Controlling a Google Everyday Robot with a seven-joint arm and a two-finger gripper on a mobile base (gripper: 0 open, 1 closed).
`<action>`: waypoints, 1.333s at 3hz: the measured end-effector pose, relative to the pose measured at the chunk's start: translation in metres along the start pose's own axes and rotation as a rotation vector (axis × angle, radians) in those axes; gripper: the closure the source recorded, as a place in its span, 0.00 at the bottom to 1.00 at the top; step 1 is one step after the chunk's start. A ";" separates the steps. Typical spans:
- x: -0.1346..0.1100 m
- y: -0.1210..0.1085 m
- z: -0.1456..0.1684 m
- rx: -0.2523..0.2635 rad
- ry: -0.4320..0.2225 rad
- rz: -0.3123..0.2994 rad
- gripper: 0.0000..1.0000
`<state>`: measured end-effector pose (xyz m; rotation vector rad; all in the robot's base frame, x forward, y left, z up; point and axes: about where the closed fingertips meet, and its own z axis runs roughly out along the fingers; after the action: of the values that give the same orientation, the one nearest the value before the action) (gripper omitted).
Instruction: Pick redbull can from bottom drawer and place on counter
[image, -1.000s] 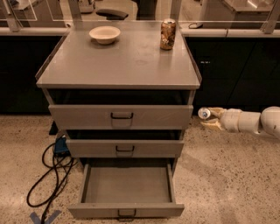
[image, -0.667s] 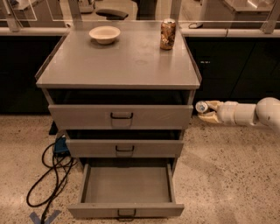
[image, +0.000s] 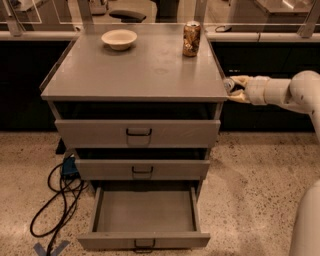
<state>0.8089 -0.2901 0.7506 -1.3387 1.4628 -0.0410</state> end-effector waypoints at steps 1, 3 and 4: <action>-0.032 -0.047 -0.008 0.077 -0.019 -0.055 1.00; -0.140 -0.123 -0.055 0.286 -0.183 -0.208 1.00; -0.211 -0.134 -0.058 0.263 -0.291 -0.257 1.00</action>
Offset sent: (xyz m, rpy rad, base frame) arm 0.0239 -0.0019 0.2229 0.0334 -0.4683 -0.0696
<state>0.8095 -0.2221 0.9978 -1.2493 0.9993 -0.1902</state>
